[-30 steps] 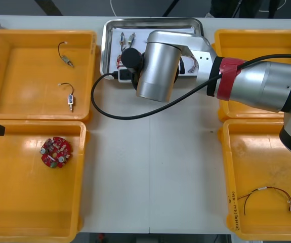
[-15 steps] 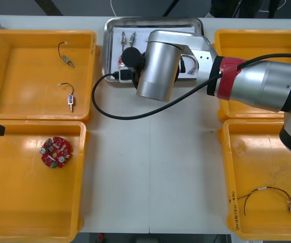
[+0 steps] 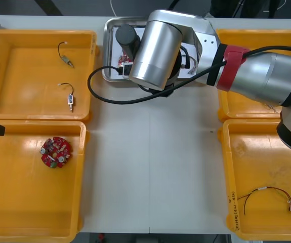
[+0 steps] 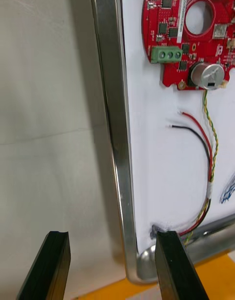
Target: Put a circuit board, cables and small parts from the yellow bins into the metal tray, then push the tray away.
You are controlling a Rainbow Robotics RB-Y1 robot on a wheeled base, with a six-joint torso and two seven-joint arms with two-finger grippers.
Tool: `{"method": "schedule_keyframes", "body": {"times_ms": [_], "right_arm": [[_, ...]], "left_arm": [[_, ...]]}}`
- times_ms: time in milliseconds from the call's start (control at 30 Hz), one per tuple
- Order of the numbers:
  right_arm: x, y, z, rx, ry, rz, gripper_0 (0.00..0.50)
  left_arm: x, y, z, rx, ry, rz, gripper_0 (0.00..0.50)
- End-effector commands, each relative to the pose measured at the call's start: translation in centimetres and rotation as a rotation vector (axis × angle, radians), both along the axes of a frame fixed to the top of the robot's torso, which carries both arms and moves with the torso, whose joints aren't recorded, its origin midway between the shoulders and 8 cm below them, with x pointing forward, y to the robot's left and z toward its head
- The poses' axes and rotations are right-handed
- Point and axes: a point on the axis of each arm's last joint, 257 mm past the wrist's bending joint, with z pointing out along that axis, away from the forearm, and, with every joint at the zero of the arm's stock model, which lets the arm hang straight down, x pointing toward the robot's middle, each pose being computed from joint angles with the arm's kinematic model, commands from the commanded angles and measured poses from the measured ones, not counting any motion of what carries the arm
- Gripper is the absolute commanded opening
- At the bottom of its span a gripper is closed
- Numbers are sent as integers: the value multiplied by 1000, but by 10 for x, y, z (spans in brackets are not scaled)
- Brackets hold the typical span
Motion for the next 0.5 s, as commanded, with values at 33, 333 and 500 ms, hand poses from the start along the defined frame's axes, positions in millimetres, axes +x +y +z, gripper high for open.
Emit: {"method": "schedule_keyframes", "body": {"times_ms": [33,333,500], "right_arm": [[-24,24,33,162,13,-92,500],[-77,-15,41,291,112,-371,500],[-86,-14,55,426,75,-415,500]], "left_arm": [[-5,12,11,81,-18,-55,500],[-5,12,11,81,-18,-55,500],[-5,12,11,81,-18,-55,500]]}}
